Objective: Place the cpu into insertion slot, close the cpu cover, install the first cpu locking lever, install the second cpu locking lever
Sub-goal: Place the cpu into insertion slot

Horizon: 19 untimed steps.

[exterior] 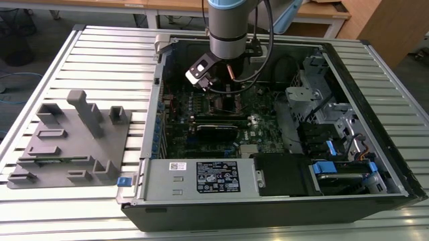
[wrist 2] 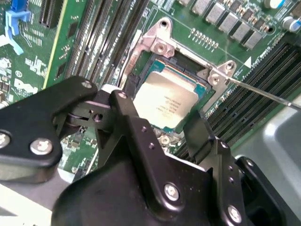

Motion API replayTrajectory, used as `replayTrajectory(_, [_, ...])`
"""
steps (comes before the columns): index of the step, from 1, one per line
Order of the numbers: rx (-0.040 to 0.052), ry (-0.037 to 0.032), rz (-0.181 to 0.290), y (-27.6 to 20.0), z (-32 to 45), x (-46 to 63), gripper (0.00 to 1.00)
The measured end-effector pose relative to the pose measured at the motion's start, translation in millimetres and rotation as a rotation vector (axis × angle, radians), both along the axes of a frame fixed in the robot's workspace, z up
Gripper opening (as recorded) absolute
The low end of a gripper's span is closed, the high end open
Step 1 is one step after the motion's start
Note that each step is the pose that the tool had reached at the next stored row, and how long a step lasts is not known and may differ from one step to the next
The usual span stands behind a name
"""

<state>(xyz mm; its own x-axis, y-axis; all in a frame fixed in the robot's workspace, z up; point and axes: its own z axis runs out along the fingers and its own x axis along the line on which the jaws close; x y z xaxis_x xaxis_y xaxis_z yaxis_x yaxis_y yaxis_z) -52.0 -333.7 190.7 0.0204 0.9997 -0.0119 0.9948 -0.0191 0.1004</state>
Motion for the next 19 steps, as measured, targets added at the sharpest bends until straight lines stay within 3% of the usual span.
replayTrajectory(4, [-0.0002,0.0001,0.0,0.0,0.8,0.0,0.67])
replayTrajectory(14, [0.0,0.0,0.0,0.0,11.7,0.0,0.67])
replayTrajectory(19, [0.0002,-0.0001,0.0,0.0,12.6,0.0,0.67])
